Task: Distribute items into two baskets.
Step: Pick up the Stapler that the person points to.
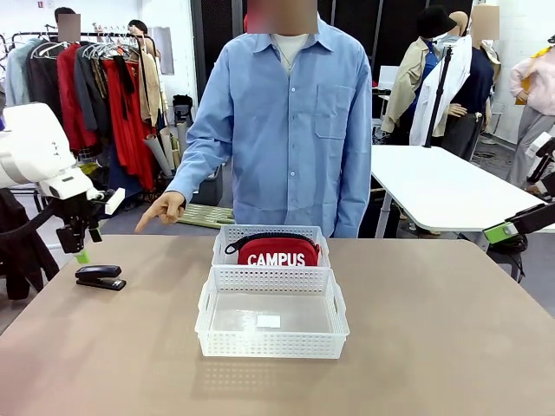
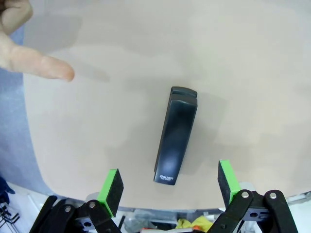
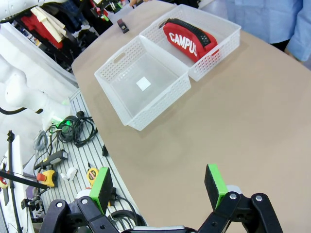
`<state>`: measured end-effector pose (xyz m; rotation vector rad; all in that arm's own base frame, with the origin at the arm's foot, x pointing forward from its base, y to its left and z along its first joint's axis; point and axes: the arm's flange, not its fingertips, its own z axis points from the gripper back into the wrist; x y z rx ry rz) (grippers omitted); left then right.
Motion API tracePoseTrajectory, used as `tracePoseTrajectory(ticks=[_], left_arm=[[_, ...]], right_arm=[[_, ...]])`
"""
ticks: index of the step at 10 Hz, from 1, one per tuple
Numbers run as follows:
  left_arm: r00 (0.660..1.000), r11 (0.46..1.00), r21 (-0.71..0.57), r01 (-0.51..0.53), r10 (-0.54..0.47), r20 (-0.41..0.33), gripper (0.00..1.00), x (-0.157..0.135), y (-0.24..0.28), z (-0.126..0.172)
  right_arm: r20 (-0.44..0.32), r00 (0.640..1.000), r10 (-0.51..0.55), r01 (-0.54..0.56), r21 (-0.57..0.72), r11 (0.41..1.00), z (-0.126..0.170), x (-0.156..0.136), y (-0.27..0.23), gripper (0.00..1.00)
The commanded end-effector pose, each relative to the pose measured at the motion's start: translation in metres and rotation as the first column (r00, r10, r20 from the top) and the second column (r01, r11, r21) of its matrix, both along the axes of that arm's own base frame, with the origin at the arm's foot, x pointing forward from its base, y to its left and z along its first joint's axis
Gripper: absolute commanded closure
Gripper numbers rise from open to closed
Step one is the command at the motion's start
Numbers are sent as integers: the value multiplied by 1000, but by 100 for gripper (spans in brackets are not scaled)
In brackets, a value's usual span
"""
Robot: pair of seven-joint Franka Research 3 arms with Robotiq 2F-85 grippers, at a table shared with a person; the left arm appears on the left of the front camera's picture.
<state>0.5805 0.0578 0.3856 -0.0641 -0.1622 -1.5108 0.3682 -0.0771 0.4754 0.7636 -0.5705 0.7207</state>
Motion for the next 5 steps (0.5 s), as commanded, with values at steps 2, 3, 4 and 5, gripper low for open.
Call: tracePoseTrajectory(ticks=[2, 3, 4, 5], left_arm=[[1000, 1000, -25, -13, 12, -16, 0, 2, -2, -17], [1000, 1000, -21, -11, 11, -26, 0, 0, -4, -23], [999, 1000, -23, -15, 14, -30, 0, -1, -6, -28], [999, 999, -29, -19, 18, -36, 0, -1, -8, -32]], right_arm=[[7, 1000, 1, -1, 12, 1000, 1, 0, 1, 0], [7, 1000, 1, -1, 12, 1000, 1, 0, 1, 0], [7, 1000, 1, -1, 12, 1000, 1, 0, 1, 0], [7, 1000, 1, -1, 12, 1000, 1, 0, 1, 0]])
